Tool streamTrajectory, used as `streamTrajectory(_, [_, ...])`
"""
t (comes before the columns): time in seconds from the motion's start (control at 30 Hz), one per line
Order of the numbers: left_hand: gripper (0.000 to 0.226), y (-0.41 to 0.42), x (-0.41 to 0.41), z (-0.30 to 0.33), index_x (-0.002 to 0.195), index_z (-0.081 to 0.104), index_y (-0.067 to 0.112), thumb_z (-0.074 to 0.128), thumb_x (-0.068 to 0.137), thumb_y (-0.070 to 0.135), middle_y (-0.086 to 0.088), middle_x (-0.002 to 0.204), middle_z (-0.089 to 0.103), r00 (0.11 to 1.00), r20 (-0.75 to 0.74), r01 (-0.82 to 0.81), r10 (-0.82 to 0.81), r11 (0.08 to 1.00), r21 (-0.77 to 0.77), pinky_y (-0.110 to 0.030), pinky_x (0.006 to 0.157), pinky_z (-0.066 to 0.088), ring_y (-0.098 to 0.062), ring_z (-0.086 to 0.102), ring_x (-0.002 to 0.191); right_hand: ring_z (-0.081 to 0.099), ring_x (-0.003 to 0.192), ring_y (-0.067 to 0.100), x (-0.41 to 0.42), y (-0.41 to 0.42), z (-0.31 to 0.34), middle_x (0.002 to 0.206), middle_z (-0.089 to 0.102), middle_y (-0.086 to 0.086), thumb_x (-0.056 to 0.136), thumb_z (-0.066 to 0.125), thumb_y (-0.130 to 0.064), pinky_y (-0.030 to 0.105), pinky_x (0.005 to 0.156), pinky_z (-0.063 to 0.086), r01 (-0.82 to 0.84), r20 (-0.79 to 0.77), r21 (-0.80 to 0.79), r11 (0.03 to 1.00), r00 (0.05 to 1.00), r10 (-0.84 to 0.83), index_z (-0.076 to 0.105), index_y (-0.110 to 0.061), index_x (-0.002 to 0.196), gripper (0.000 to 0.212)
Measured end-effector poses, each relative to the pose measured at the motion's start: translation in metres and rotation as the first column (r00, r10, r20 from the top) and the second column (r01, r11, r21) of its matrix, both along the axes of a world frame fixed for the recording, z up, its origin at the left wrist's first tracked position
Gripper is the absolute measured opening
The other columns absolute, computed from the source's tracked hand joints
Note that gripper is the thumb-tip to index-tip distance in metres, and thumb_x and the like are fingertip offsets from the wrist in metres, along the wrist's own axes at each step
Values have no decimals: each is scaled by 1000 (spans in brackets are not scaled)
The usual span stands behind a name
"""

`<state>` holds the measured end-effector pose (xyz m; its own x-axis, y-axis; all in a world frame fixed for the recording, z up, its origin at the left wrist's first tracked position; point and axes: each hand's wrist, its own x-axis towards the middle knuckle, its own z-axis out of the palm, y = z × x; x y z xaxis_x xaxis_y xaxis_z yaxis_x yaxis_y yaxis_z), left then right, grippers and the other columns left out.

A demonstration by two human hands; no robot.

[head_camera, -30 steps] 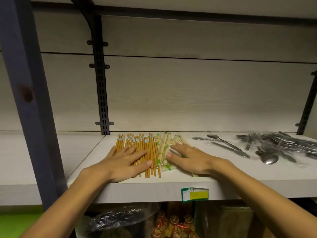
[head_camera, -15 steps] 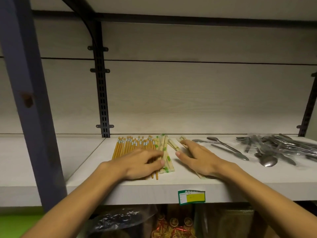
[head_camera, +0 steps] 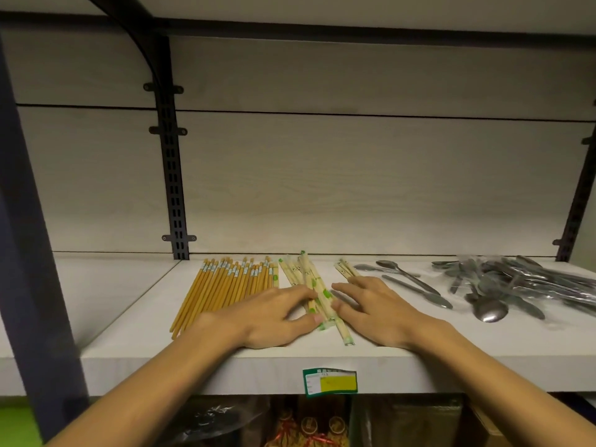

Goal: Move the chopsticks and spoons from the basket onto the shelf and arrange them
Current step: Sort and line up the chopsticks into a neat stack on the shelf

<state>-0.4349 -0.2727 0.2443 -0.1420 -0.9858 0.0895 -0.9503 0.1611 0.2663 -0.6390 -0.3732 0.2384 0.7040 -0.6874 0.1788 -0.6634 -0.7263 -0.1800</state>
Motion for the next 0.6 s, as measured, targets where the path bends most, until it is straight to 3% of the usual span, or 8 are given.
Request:
streamTrajectory(0.07, [61, 4, -1, 2, 132, 41, 34, 31, 86, 73, 6, 134, 51, 997, 78, -16, 22, 997, -74, -30, 90, 41, -14, 49, 116, 35, 131, 24, 0, 2, 2, 139, 48, 5, 95, 31, -58, 40, 105, 34, -7, 19, -70, 998, 1000, 9, 50, -32, 136, 52])
streamTrajectory(0.13, [56, 9, -1, 7, 115, 50, 31, 29, 85, 73, 10, 106, 54, 984, 166, -32, 61, 985, -171, -27, 77, 40, -11, 51, 97, 40, 124, 23, 1, 4, 3, 128, 56, 3, 94, 34, -59, 39, 99, 38, -21, 40, -119, 993, 999, 26, 58, -31, 128, 50])
streamTrajectory(0.23, [41, 13, 1, 13, 92, 48, 34, 33, 85, 71, 16, 89, 46, 977, 183, -60, 106, 969, -238, -27, 68, 38, -8, 49, 84, 41, 124, 21, 2, 7, 5, 130, 56, 0, 91, 38, -62, 37, 100, 37, -92, 93, -130, 987, 990, 105, 56, -32, 130, 52])
streamTrajectory(0.3, [36, 12, 3, 12, 95, 47, 33, 38, 86, 68, 14, 104, 51, 980, 175, -57, 98, 972, -227, -29, 75, 43, -10, 51, 95, 40, 129, 18, 3, 8, 6, 138, 51, -4, 92, 41, -59, 36, 106, 35, -179, 102, -118, 977, 976, 191, 51, -30, 135, 53])
streamTrajectory(0.4, [48, 8, 3, 6, 125, 43, 30, 40, 90, 63, 5, 138, 47, 995, 87, -49, 57, 994, -94, -36, 97, 45, -13, 49, 118, 46, 126, 15, 4, 8, 7, 139, 52, -6, 97, 41, -51, 35, 105, 38, -283, 88, -21, 959, 955, 284, 51, -26, 137, 48])
streamTrajectory(0.47, [53, 5, 2, 1, 132, 40, 31, 35, 91, 65, 4, 136, 50, 998, 34, -52, 54, 998, -46, -38, 97, 45, -14, 50, 116, 50, 122, 16, 3, 7, 5, 135, 55, -6, 97, 39, -52, 34, 102, 40, -262, 85, -17, 965, 961, 262, 51, -25, 136, 48])
streamTrajectory(0.6, [59, 3, -4, -2, 139, 37, 30, 30, 92, 65, 5, 142, 45, 997, 24, -64, 68, 991, -117, -33, 102, 40, -13, 45, 124, 51, 117, 18, 0, 7, 3, 129, 56, -3, 93, 40, -57, 34, 98, 43, -187, 103, -68, 980, 976, 193, 56, -24, 130, 51])
